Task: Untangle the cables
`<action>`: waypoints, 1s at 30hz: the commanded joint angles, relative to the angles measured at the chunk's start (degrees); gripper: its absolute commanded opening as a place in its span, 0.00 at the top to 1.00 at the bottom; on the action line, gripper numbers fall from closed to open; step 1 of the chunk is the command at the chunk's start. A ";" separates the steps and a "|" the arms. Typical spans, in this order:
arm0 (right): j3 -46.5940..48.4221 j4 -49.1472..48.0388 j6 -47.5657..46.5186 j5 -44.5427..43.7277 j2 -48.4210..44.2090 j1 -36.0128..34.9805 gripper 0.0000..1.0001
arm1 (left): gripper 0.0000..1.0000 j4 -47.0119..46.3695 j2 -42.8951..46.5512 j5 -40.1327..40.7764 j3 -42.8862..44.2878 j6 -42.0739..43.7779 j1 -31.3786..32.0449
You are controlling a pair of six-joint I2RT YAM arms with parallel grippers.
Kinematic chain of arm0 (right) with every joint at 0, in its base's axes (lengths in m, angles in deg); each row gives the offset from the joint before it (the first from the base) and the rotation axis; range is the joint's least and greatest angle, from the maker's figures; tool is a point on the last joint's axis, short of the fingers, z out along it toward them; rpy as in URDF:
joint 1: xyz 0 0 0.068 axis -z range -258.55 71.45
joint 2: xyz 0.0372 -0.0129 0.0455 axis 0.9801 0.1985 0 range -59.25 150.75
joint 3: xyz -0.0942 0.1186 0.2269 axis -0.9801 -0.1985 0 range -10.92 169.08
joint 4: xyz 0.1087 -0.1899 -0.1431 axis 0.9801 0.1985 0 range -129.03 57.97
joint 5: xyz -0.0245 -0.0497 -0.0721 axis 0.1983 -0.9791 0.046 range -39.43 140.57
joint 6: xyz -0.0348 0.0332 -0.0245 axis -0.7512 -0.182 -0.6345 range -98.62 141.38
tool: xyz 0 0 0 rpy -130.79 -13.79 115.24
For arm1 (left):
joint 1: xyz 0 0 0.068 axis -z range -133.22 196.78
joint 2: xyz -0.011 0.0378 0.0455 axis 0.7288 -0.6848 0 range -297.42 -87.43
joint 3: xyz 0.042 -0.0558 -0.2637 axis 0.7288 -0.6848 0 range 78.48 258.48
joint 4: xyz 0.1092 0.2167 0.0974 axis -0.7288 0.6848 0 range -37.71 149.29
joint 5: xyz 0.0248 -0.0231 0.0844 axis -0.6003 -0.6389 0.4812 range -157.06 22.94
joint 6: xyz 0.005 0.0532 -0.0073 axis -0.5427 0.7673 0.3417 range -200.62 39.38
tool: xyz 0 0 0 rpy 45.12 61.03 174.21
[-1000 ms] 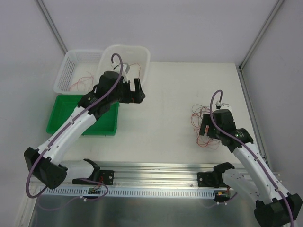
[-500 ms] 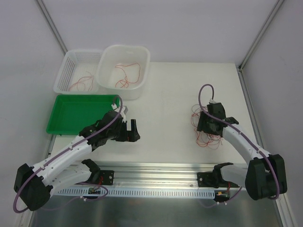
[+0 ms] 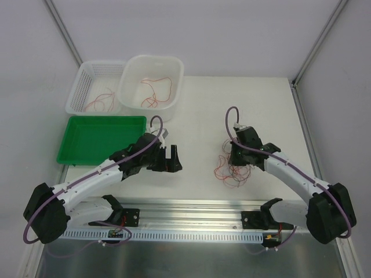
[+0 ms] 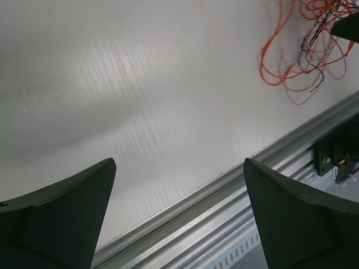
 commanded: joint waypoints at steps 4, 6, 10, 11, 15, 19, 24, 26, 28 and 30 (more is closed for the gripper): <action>10.64 -1.15 3.42 6.92 -5.27 -6.30 0.99 | 0.01 -7.31 -2.70 -2.35 4.45 -1.75 3.63; 11.79 -1.68 3.25 7.54 -6.50 -7.01 0.99 | 0.01 -8.01 -3.84 -2.26 5.33 -1.93 4.60; 13.03 -2.47 3.24 8.42 -8.17 -8.07 0.99 | 0.03 -9.42 -6.65 -2.26 6.56 -2.54 6.18; 12.68 -2.82 3.33 8.95 -8.35 -8.16 0.99 | 0.03 -9.86 -6.92 -2.26 7.08 -2.54 6.53; 11.45 -5.64 4.12 11.15 -9.14 -9.12 0.99 | 0.06 -11.79 -9.29 -2.26 8.58 -1.76 8.20; 11.80 -5.82 3.86 12.11 -8.62 -10.00 0.99 | 0.11 -12.41 -11.67 -2.53 10.07 2.45 9.79; 13.12 -4.15 2.01 12.55 -7.74 -10.27 0.99 | 0.12 -14.08 -11.67 0.37 8.93 21.57 14.96; 13.29 -4.06 2.10 12.82 -7.83 -10.27 0.99 | 0.12 -14.70 -12.11 -0.24 8.06 25.30 15.59; 13.91 -3.88 2.36 13.17 -7.74 -10.35 0.99 | 0.12 -16.54 -12.64 -1.21 7.79 26.28 16.20; 14.26 -3.36 2.45 13.00 -7.74 -10.62 0.99 | 0.15 -18.99 -12.90 -1.12 7.44 26.20 16.90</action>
